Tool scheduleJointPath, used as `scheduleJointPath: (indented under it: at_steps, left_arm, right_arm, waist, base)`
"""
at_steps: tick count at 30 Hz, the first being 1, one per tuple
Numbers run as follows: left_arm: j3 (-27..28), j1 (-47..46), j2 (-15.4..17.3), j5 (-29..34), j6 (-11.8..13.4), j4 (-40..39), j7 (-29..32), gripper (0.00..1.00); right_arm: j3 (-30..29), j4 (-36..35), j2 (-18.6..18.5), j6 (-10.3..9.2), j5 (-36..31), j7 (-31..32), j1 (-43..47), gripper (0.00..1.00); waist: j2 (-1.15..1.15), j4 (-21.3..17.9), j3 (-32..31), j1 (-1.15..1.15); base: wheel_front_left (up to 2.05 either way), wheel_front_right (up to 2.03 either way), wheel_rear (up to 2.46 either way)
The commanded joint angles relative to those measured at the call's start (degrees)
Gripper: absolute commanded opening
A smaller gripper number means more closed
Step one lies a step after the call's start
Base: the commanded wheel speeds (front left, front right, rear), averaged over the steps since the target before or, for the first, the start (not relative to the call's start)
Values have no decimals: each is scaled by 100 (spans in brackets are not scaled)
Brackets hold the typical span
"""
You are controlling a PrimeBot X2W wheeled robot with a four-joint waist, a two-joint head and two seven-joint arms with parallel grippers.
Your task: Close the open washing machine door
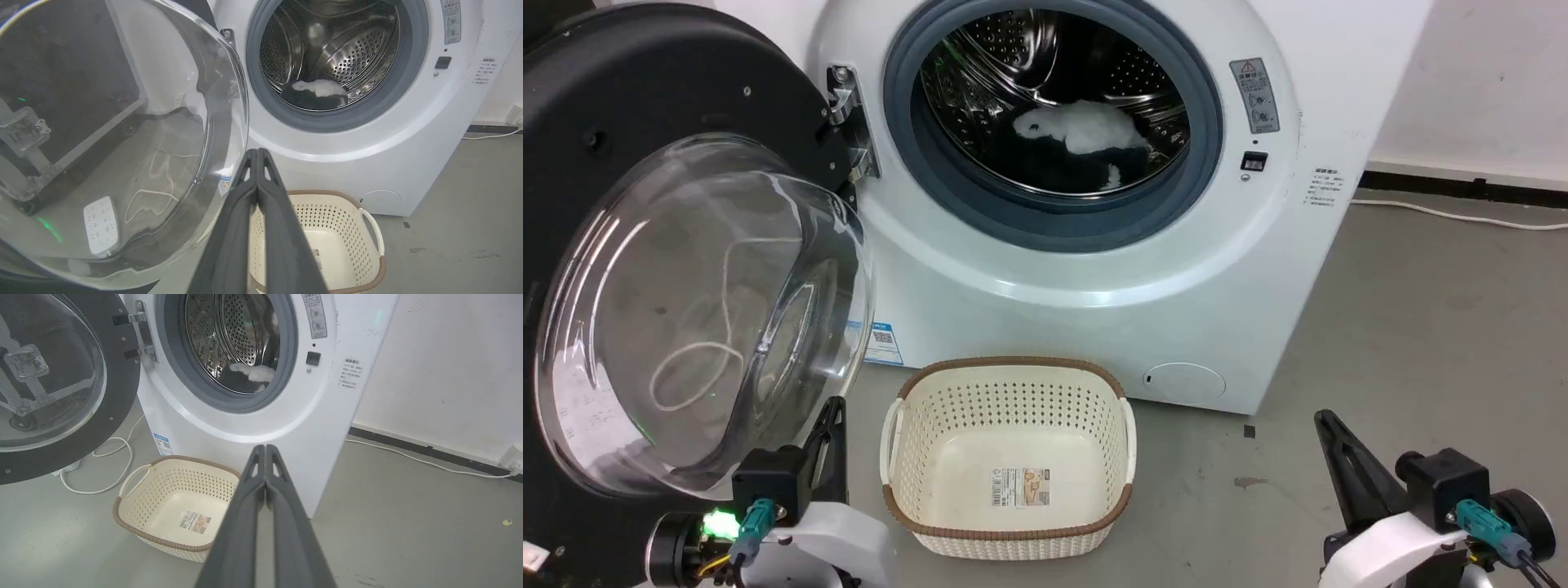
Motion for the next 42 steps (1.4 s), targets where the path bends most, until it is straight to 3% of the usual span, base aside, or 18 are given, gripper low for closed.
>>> scheduleJointPath:
  at_steps: [1,42]
  left_arm:
    - [12,82,-3,14,-31,-26,2,0]
    - [12,82,-3,14,-31,-26,2,0]
  right_arm:
    - [-10,-26,-3,5,-42,3,-80,0]
    - [-10,-26,-3,5,-42,3,-80,0]
  waist:
    - [0,0,0,0]
    - [0,0,0,0]
  base:
    - [0,0,0]
    - [0,0,0]
